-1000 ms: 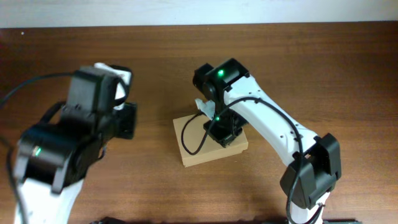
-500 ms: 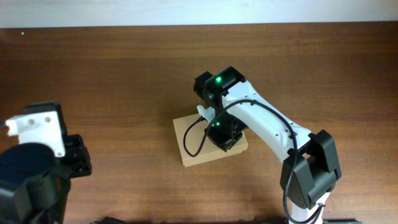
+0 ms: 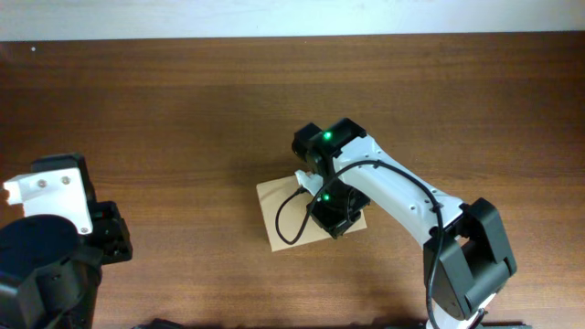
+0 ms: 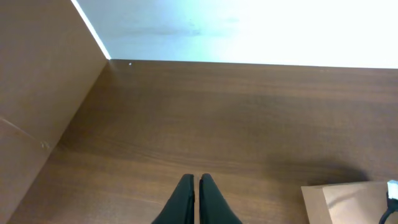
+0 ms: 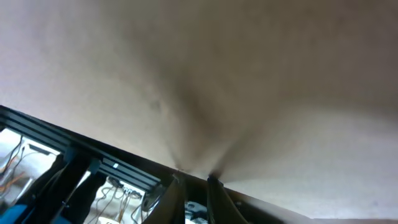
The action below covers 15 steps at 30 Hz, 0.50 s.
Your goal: Pack container
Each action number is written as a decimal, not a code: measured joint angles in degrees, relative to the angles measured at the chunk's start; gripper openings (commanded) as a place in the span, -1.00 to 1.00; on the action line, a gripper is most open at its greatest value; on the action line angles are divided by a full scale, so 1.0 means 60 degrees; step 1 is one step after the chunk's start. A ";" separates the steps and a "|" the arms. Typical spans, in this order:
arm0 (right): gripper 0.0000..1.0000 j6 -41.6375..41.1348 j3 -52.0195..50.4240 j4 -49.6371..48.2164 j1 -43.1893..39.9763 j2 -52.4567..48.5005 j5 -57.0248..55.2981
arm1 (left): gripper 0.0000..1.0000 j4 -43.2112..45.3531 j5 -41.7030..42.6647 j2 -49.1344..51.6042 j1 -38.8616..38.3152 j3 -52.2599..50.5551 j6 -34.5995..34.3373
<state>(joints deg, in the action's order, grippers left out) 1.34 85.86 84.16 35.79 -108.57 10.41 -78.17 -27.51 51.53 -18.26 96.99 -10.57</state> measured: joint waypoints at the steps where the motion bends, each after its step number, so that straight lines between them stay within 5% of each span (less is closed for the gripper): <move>1: -0.75 -0.0007 0.0018 0.0000 0.0000 0.0000 0.0000 | -0.81 0.0004 -0.0007 0.0000 0.0000 0.0000 0.0000; 15: -0.70 -0.0004 0.2390 0.0492 -0.0004 -0.0379 -0.0481 | -0.78 -0.0018 -0.0073 0.0000 0.0000 0.0000 0.0000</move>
<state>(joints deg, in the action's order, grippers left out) 1.32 100.20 87.11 35.77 -110.85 7.53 -78.28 -27.94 51.53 -18.26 96.99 -10.57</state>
